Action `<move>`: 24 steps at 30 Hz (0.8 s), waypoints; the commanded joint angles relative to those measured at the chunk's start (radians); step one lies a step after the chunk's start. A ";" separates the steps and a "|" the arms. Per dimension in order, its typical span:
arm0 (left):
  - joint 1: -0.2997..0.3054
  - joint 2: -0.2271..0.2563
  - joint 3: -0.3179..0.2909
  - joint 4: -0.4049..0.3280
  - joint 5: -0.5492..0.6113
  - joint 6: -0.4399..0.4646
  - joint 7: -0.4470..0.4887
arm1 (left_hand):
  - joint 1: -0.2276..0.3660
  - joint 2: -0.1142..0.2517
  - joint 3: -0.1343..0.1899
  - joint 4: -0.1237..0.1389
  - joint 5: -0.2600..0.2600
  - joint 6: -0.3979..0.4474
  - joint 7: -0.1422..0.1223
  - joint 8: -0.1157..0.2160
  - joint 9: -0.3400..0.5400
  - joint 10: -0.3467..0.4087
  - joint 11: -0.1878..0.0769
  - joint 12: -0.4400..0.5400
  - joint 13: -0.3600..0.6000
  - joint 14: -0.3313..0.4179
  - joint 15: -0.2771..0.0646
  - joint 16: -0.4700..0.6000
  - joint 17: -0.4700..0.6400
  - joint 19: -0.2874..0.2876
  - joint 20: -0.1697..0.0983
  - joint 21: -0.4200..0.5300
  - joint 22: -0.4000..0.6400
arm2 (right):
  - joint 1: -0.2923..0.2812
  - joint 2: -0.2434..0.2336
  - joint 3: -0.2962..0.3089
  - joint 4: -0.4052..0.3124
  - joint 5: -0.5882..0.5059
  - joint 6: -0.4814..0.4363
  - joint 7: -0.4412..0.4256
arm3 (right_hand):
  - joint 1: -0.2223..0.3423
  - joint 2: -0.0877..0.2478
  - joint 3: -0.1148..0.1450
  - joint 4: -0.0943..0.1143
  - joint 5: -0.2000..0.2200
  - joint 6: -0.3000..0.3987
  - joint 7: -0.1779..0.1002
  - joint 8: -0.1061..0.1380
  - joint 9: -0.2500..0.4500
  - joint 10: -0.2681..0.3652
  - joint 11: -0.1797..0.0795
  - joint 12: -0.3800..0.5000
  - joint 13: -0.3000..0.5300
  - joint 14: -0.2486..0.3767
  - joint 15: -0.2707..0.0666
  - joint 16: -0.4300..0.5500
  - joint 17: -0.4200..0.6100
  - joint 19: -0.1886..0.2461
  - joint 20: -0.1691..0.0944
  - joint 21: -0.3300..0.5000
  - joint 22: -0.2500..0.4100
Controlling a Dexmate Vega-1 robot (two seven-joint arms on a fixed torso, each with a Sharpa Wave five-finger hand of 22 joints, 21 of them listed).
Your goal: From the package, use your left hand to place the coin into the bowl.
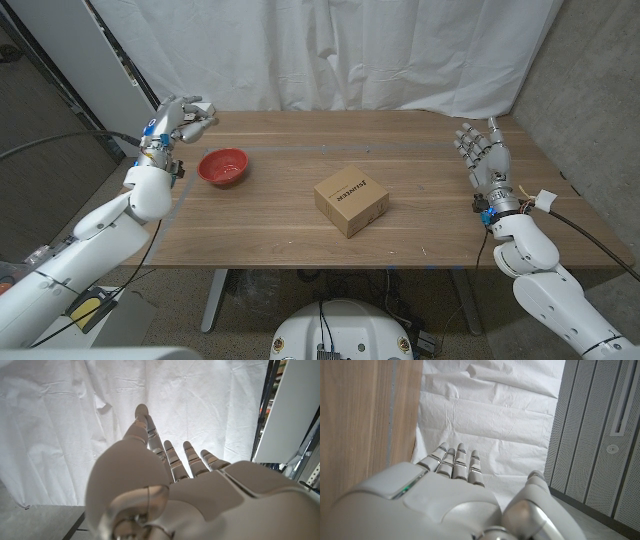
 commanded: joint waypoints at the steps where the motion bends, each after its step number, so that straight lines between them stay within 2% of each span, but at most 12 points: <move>1: -0.045 0.062 0.092 0.010 0.162 0.154 0.033 | -0.010 0.001 0.011 0.000 0.006 0.010 -0.010 0.154 0.174 0.011 0.004 -0.003 0.005 0.014 -0.143 0.007 0.005 0.004 -0.028 0.004 0.003 | 0.021 0.009 -0.018 0.012 -0.008 0.001 -0.008 | 0.008 0.002 0.001 -0.007 0.000 0.008 0.000 0.001 0.003 0.012 -0.001 0.000 0.004 0.011 0.000 0.000 0.002 0.010 -0.011 0.001 0.002; 5: -0.059 0.083 0.126 0.002 0.218 0.222 0.034 | -0.011 0.000 0.013 -0.001 0.006 0.013 -0.012 0.157 0.172 0.017 0.002 -0.002 0.006 0.017 -0.144 0.007 0.005 0.006 -0.030 0.005 0.002 | 0.024 -0.001 -0.018 0.008 -0.006 -0.010 -0.008 | 0.008 0.003 0.001 -0.007 0.000 0.008 0.000 0.002 0.003 0.011 0.000 0.000 0.004 0.010 0.000 0.000 0.002 0.009 -0.011 0.001 0.002; 10: -0.070 0.093 0.145 0.003 0.241 0.257 0.043 | -0.013 -0.004 0.015 -0.002 0.005 0.020 -0.014 0.160 0.165 0.020 0.000 -0.003 0.006 0.020 -0.147 0.006 0.005 0.008 -0.028 0.005 0.002 | 0.025 0.005 -0.019 0.014 -0.001 -0.001 -0.006 | 0.009 0.003 0.001 -0.007 0.000 0.009 -0.001 0.002 0.003 0.012 0.000 0.000 0.004 0.011 0.000 0.000 0.002 0.009 -0.011 0.001 0.002; 16: -0.114 0.125 0.213 0.008 0.312 0.341 0.010 | -0.015 -0.006 0.017 -0.003 0.005 0.024 -0.015 0.161 0.156 0.027 -0.004 -0.003 0.005 0.022 -0.146 0.005 0.005 0.011 -0.030 0.006 0.002 | 0.024 0.002 -0.017 0.011 -0.002 0.005 -0.002 | 0.009 0.003 0.001 -0.007 0.000 0.009 -0.001 0.002 0.003 0.012 0.003 0.000 0.004 0.010 0.000 0.000 0.002 0.010 -0.011 0.001 0.002; 24: -0.139 0.139 0.245 0.002 0.315 0.405 -0.031 | -0.019 -0.007 0.021 -0.004 0.005 0.023 -0.013 0.164 0.150 0.036 -0.008 -0.002 0.008 0.028 -0.147 0.006 0.006 0.014 -0.031 0.006 0.002 | 0.010 -0.008 -0.006 -0.002 0.000 0.001 -0.004 | 0.009 0.003 0.001 -0.007 0.000 0.009 0.000 0.002 0.003 0.012 -0.001 0.000 0.004 0.010 -0.001 0.000 0.002 0.010 -0.010 0.001 0.002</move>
